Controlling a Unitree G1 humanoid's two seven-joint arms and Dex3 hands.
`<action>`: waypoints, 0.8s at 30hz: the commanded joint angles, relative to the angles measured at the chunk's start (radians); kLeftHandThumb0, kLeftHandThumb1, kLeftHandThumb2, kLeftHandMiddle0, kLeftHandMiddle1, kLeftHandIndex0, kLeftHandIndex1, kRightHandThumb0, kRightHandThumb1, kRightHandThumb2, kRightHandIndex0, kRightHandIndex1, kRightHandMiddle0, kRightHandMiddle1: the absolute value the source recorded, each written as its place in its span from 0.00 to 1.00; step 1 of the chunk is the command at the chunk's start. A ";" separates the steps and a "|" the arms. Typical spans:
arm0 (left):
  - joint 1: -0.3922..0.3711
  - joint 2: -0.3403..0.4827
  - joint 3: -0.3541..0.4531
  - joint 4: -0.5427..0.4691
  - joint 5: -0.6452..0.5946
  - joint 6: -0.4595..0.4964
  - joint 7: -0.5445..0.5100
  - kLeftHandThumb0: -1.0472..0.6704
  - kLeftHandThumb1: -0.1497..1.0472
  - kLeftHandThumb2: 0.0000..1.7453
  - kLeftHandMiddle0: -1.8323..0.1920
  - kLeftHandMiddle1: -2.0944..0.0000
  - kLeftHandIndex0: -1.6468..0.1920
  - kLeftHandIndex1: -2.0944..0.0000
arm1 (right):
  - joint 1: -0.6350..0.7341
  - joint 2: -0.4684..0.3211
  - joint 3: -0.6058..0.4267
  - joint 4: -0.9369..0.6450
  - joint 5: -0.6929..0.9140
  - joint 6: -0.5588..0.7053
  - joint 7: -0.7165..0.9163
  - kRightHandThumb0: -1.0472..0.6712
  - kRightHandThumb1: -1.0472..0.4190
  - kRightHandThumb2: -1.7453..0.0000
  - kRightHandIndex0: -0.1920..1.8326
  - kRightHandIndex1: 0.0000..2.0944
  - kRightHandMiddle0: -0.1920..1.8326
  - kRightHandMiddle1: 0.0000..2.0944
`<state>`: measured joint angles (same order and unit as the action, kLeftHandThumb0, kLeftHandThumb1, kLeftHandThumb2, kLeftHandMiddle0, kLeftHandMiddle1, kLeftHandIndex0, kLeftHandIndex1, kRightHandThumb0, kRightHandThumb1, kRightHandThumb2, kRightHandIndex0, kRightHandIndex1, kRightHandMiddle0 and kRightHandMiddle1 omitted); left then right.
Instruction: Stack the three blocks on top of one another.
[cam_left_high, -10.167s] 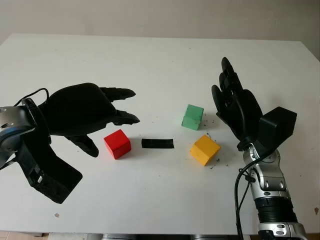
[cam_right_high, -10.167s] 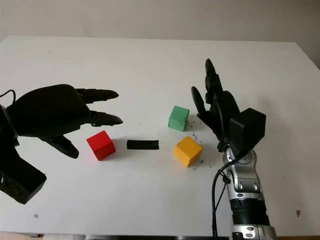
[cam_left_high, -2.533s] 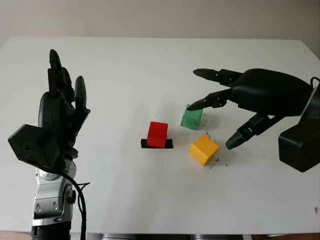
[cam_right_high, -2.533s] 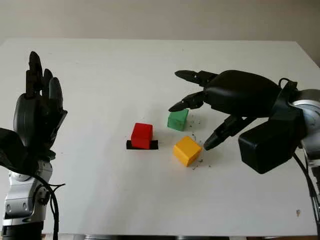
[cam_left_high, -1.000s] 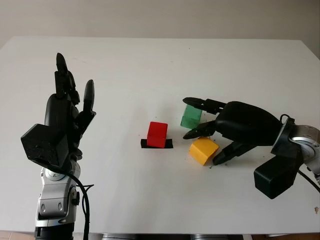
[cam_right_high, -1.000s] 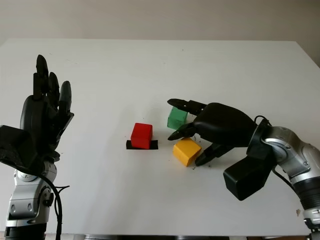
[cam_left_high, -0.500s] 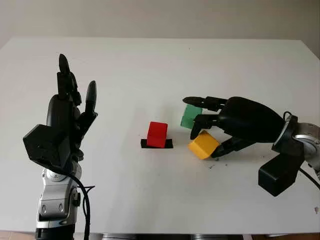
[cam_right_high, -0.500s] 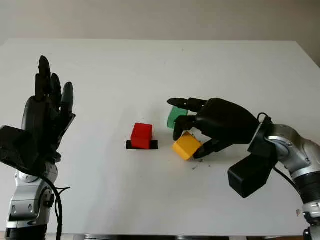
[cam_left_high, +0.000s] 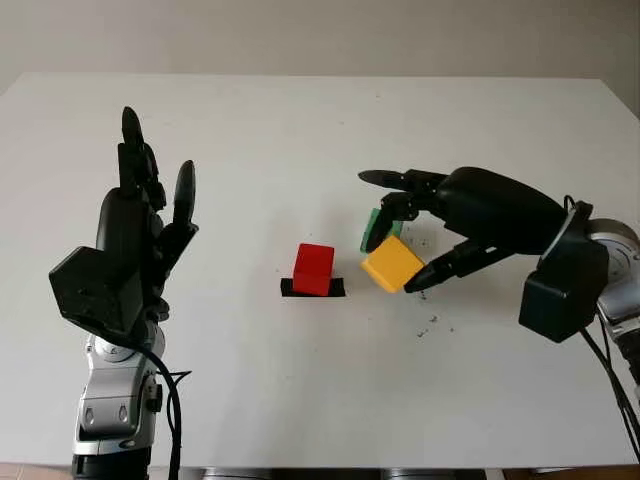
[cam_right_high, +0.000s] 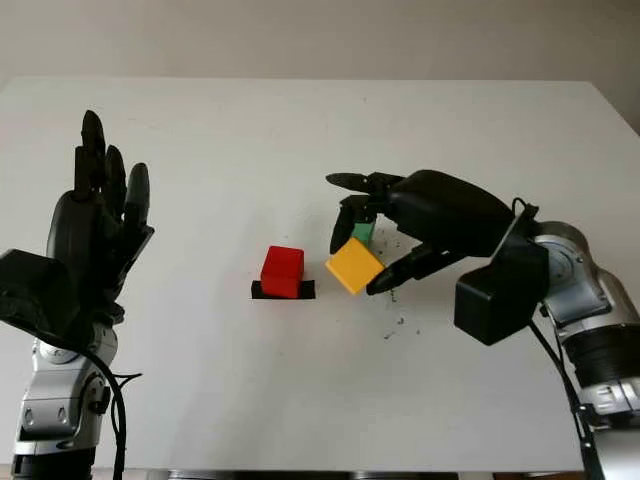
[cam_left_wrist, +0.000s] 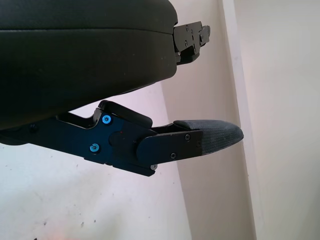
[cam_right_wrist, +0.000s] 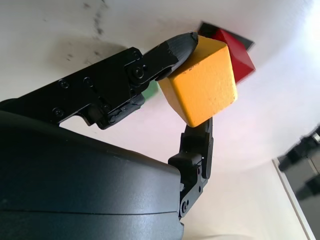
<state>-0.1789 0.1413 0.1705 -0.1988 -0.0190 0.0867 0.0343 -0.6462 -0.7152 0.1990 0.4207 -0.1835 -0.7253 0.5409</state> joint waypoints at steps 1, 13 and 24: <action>-0.008 -0.005 -0.005 -0.007 0.003 -0.005 0.004 0.22 1.00 0.29 0.99 0.97 0.99 0.97 | -0.026 0.031 -0.013 -0.027 0.033 0.037 0.016 0.32 0.07 0.97 0.19 0.03 0.33 0.59; -0.003 -0.010 -0.012 0.010 0.003 -0.042 0.007 0.23 1.00 0.30 1.00 0.98 1.00 0.98 | 0.046 0.204 -0.057 -0.201 0.200 0.519 0.060 0.31 0.05 0.97 0.17 0.02 0.28 0.63; 0.009 -0.008 -0.012 0.013 0.010 -0.052 0.010 0.23 1.00 0.30 1.00 0.98 1.00 0.99 | 0.175 0.357 -0.073 -0.330 0.165 0.726 -0.119 0.32 0.05 0.97 0.17 0.02 0.25 0.68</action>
<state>-0.1753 0.1352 0.1599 -0.1878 -0.0141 0.0427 0.0435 -0.4848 -0.3690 0.1383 0.1289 -0.0130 -0.0162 0.4382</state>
